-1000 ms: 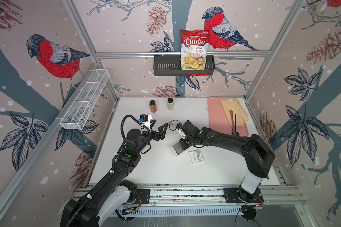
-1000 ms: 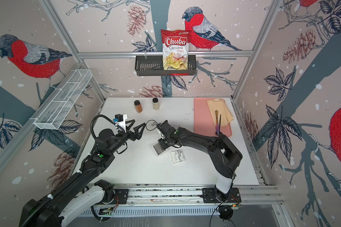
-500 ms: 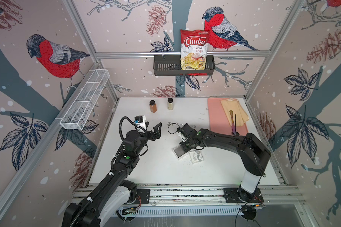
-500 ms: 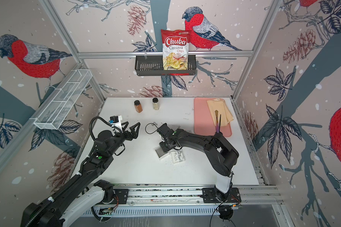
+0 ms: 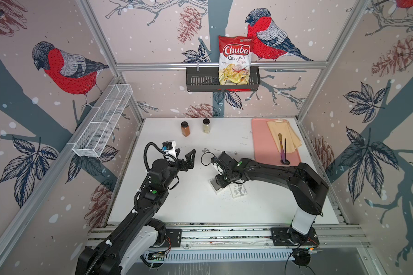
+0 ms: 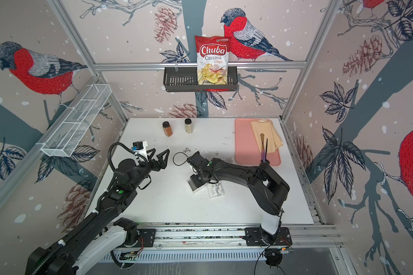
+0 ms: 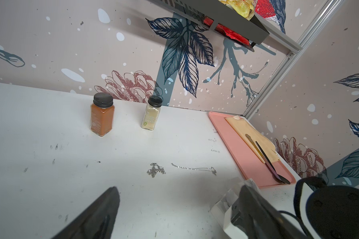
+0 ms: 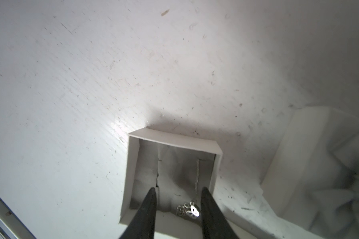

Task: Take the necklace out of the lift-off lid jewelry box
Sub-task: Place the jewelry box at the center of the board, then take out the inner lining from the jewelry box.

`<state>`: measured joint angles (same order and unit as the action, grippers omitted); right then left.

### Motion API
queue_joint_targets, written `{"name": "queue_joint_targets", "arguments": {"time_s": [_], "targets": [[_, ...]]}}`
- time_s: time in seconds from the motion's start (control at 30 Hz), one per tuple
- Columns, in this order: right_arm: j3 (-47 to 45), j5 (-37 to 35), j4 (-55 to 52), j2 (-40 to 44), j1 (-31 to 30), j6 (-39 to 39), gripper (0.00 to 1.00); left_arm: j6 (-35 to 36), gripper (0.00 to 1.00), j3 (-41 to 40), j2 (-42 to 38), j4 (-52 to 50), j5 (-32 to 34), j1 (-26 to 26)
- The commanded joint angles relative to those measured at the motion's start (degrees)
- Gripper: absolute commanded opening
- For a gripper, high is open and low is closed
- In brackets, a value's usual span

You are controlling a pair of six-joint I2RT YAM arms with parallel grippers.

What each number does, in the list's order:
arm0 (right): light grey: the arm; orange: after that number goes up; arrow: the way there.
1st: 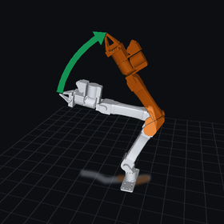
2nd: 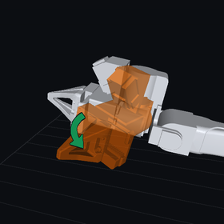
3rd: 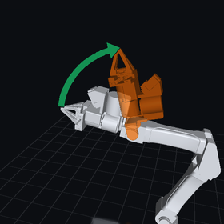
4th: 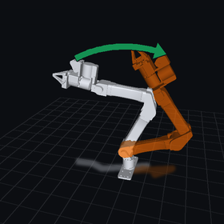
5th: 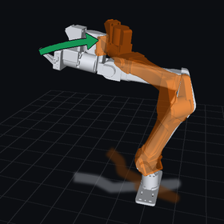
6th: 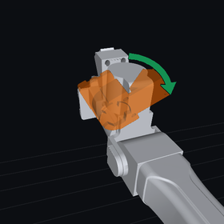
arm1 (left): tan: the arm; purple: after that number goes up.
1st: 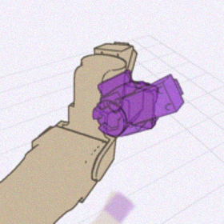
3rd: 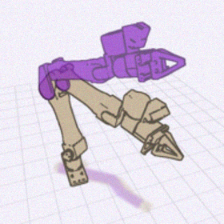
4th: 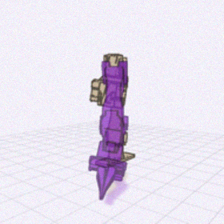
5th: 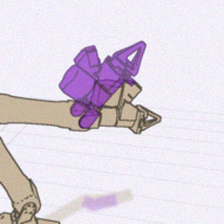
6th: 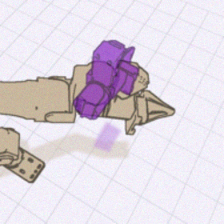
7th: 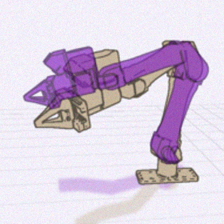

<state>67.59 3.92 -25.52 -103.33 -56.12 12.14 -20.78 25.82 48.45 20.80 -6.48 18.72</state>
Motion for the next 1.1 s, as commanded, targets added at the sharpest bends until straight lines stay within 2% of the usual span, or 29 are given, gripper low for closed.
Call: {"name": "queue_joint_targets", "arguments": {"time_s": [0.0, 0.13, 0.4, 0.57, 0.7, 0.8, 0.93, 1.07], "targets": [[0.34, -0.07, 0.47, -0.86, -0.79, 1.08, 0.44, -0.17, 0.94, -0.16, -0.14, 1.68, -0.72, -0.2], [1.68, -2.92, -0.86, -3.05, -1.4, 1.46, 0.49, -0.31, 0.94, -0.46, 0.07, 2.21, -1.04, -0.32], [3.46, -6.89, -2.49, -7.09, -2.07, 1.91, 0.47, 0.04, 0.93, -1.2, -0.32, 2.18, -1.21, -0.51], [3.08, -7.25, -2.27, -8.02, -2.15, 1.99, 0.37, 0.08, 0.93, -1.74, -1.24, 1.88, -1.12, -0.62], [2.62, -7.69, -1.67, -7.71, -2.07, 1.86, 0.23, 0.04, 0.93, -1.91, -0.75, 2.37, -1.99, -0.7], [1.8, -7.47, -0.3, -6.03, -1.54, 1.84, 0.16, -1.57, 0.93, -3.02, 0.8, 4.87, -4.68, -0.69], [-0.72, -4.89, 3.42, -1.4, -0.41, 1.15, 0.14, -3.82, 0.9, -4.73, 4.59, 10.76, -13.02, -0.66], [-3.13, -2.4, 6.67, 3.22, 0.34, 0.42, 0.13, -5.35, 0.87, -5.73, 6.83, 12.29, -13.3, -0.68]]}}
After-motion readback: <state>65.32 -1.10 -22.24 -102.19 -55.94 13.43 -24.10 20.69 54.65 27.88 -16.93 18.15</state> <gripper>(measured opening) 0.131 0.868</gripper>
